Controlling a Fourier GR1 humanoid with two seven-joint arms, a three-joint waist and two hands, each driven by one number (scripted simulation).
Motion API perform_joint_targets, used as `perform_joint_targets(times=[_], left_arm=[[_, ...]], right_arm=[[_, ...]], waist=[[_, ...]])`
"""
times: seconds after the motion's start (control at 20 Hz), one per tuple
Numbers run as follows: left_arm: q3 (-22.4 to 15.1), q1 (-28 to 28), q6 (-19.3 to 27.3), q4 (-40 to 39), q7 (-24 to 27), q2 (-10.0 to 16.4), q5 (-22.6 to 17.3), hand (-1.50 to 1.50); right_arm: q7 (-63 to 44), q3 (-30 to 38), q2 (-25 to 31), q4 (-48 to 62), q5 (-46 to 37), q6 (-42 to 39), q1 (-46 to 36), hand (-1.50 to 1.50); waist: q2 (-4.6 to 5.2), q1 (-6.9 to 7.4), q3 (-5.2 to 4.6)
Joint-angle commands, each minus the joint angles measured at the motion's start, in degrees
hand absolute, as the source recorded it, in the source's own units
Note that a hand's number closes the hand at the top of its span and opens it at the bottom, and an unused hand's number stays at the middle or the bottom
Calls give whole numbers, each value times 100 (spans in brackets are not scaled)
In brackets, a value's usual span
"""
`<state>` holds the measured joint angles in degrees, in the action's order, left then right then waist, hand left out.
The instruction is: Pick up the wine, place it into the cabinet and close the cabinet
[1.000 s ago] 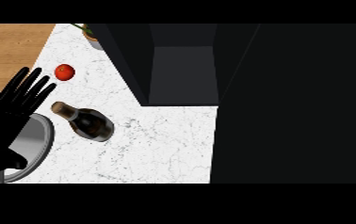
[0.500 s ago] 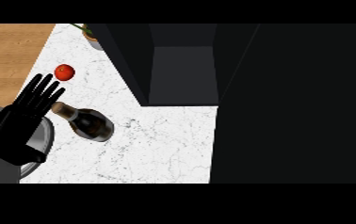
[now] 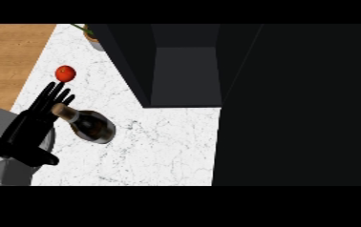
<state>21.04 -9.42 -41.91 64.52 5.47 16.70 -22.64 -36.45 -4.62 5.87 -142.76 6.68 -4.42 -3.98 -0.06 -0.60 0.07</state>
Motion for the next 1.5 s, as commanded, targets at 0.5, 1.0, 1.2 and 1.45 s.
perform_joint_targets(times=[0.5, 1.0, 1.2, 1.45], left_arm=[[-196, -530, -271, -1598, 1382, 144, 838, -150], [-390, -866, -226, -2558, 2121, 167, 1305, -150], [-480, -904, -63, -2634, 2197, 65, 1373, -150], [-621, -894, -52, -2768, 2261, -88, 1405, -150]], right_arm=[[-225, -50, -128, -467, 227, -9, -14, -150], [-391, 424, 19, -589, 778, -200, 33, -150], [-206, 68, -217, -373, 420, -137, -54, -150], [-179, -25, -175, -526, 218, -240, 86, -150]], waist=[[9, 20, -10], [14, -15, -10], [10, 14, -10], [2, 22, -8]])
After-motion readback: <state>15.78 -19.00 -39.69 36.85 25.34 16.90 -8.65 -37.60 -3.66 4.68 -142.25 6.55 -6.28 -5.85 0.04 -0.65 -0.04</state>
